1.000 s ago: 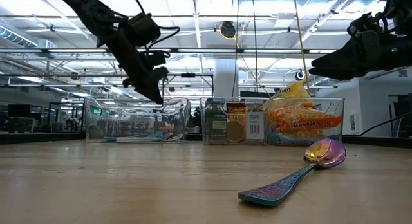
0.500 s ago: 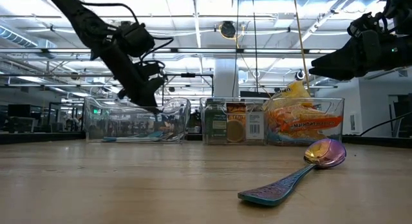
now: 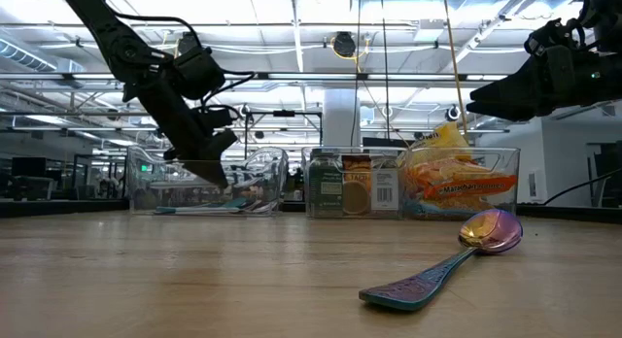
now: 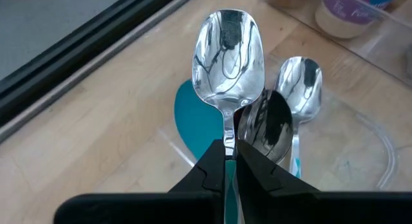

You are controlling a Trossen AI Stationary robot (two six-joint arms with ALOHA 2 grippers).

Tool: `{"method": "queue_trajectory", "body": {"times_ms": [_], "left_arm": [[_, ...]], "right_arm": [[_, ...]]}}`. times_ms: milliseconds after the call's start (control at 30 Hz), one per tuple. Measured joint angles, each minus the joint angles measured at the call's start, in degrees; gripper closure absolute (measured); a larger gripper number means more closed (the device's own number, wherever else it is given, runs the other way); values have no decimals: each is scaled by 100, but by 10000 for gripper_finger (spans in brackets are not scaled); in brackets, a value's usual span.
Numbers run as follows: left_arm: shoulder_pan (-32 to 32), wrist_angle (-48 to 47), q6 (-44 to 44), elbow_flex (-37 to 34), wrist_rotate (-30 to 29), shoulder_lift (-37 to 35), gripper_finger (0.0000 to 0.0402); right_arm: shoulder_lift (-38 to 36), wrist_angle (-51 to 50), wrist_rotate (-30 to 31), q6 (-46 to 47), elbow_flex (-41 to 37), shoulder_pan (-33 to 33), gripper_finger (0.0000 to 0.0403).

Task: Pick & Place Food Item
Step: Put the blue and white spoon into the left transparent bin, then put the blue and violet spoon into the left transparent bin

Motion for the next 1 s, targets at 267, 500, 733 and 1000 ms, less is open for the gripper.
{"method": "queue_trajectory", "body": {"times_ms": [267, 500, 733, 1000], "left_arm": [[0, -24, -88, -9, -1, -2, 380], [0, -29, -83, -9, -1, -2, 359], [0, -31, -152, -9, -11, -2, 324], [-20, -36, -286, 22, 80, -103, 320]], "right_arm": [[0, 0, 0, 0, 1, -1, 55], [0, 0, 0, 0, 2, -2, 55], [0, 0, -2, 0, 0, 0, 55], [0, 0, -2, 0, 2, -1, 55]]}}
